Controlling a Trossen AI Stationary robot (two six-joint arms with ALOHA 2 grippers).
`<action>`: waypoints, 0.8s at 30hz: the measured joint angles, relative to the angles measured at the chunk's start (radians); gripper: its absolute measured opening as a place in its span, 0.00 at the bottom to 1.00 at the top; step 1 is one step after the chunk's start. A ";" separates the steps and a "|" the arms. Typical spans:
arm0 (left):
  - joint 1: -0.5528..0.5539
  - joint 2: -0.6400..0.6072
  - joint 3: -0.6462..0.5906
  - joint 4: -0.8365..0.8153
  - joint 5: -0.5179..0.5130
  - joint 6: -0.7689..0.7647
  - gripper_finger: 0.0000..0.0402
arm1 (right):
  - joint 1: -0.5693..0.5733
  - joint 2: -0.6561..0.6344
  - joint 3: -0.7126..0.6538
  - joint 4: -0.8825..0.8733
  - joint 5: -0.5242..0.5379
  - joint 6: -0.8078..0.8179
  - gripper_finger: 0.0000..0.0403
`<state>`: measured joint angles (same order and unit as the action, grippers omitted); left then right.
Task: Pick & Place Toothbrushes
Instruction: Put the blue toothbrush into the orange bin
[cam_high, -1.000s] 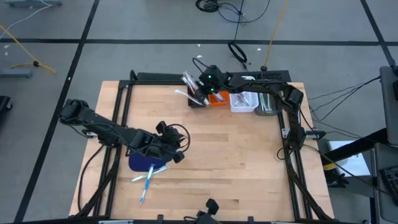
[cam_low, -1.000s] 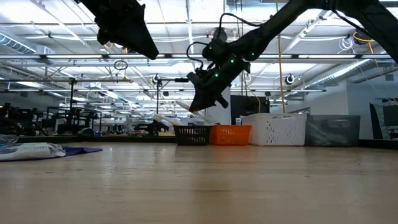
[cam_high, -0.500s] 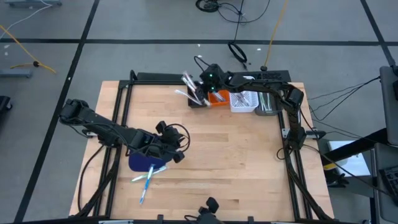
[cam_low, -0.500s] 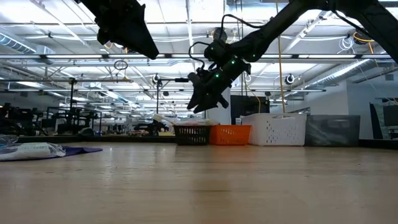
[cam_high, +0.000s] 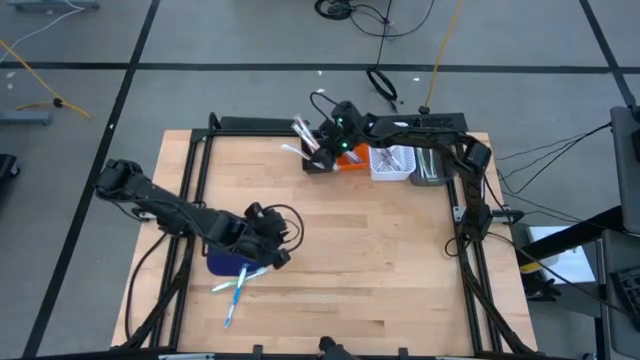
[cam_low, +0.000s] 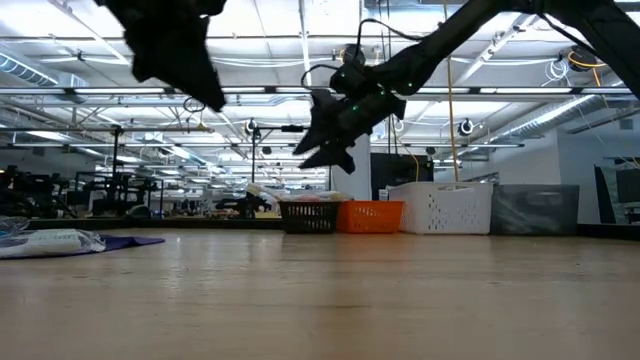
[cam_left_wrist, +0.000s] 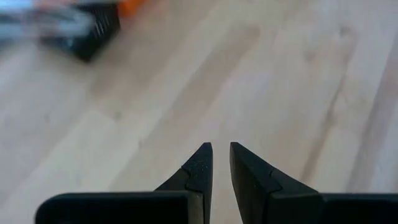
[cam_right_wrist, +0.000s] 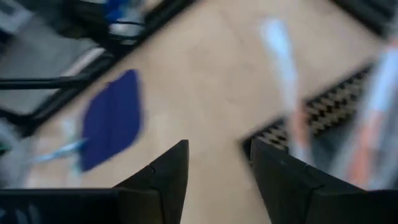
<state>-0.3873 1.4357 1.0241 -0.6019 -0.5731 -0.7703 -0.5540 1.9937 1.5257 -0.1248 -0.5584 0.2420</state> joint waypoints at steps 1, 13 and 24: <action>-0.008 0.000 0.000 -0.025 0.023 -0.031 0.14 | 0.004 -0.007 0.000 -0.002 -0.033 -0.001 0.41; -0.151 0.000 0.000 -0.214 0.305 -0.466 0.14 | 0.139 -0.106 0.001 -0.324 -0.097 -0.209 0.40; -0.288 0.025 0.000 -0.308 0.373 -0.878 0.14 | 0.315 -0.141 -0.029 -0.494 -0.069 -0.280 0.40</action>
<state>-0.6757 1.4607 1.0241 -0.9095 -0.2002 -1.6480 -0.2389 1.8526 1.4963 -0.6190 -0.6274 -0.0380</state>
